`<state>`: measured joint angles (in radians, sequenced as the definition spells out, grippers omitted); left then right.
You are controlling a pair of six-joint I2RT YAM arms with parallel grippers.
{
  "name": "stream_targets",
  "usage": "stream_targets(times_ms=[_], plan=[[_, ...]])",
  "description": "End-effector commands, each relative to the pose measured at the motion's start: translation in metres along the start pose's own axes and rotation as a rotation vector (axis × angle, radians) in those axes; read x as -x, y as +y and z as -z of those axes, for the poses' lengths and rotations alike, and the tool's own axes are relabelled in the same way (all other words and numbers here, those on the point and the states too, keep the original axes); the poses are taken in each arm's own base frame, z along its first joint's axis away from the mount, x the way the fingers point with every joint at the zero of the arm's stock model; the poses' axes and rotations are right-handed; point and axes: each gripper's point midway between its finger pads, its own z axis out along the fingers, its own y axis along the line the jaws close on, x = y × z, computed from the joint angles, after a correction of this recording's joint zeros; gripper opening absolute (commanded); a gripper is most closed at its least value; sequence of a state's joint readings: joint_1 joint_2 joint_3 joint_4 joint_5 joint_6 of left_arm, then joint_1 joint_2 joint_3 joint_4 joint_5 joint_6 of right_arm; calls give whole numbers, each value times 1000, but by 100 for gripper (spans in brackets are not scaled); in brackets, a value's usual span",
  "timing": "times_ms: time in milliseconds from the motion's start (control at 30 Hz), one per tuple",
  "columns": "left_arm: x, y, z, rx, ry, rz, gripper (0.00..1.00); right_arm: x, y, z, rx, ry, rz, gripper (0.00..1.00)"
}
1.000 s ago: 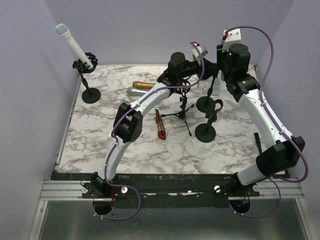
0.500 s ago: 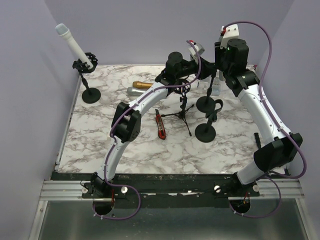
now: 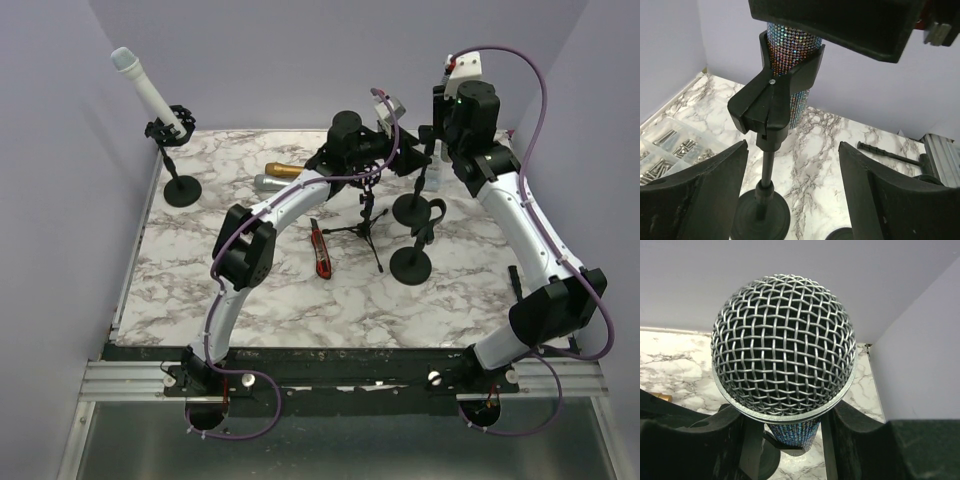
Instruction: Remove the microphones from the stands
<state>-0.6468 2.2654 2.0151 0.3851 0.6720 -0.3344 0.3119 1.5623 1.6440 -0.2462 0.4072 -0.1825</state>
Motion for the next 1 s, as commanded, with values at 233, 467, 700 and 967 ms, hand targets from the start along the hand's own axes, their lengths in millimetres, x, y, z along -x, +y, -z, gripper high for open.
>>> stream_targets(times_ms=[233, 467, 700, 967], plan=[[35, 2, -1, -66, -71, -51, 67, 21, -8, 11, -11, -64, -34, 1], [29, 11, -10, -61, -66, -73, 52, 23, -5, 11, 10, -68, -43, 1], [22, 14, -11, -57, -55, -89, 55, 21, -2, 8, 19, -61, -41, 1], [21, 19, -16, -44, -69, -68, 44, 17, 0, 5, 20, -52, -37, 1]])
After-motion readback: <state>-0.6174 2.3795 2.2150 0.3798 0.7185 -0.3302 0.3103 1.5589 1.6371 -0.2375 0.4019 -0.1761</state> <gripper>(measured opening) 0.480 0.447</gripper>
